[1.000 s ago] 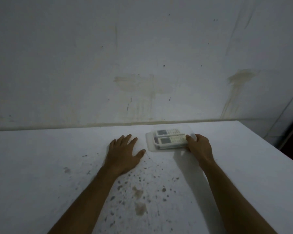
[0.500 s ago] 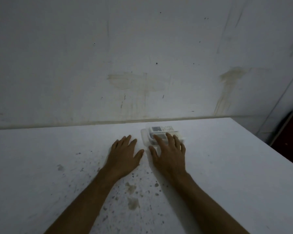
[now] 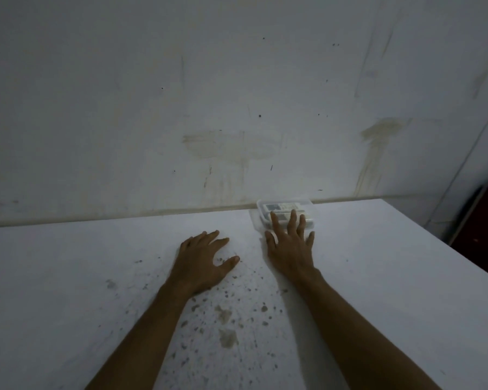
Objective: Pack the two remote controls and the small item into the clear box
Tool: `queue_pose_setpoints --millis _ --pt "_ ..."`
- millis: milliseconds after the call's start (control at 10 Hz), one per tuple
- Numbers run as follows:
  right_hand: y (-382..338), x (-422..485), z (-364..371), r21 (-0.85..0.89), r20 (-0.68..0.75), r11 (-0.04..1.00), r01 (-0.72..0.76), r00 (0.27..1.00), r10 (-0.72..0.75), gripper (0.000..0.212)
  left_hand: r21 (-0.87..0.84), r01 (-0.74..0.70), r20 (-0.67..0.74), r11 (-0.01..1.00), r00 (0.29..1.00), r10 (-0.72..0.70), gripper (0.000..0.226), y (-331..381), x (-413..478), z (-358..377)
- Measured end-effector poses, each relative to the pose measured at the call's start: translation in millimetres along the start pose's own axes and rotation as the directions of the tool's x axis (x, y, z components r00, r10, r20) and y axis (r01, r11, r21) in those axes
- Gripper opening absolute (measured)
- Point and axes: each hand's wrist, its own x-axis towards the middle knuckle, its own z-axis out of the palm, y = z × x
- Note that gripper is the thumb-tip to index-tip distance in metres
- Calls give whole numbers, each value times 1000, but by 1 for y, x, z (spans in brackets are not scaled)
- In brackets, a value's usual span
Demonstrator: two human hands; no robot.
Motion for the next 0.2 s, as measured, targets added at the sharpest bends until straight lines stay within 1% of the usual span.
queue_pose_setpoints --millis 100,200 --pt "-13 -19 -7 -22 -90 998 67 994 -69 66 -83 14 -57 996 998 -19 67 1 -18 -1" --pt "-31 -50 -12 44 -198 998 43 980 -34 54 -197 39 10 980 999 -38 66 1 -33 -8"
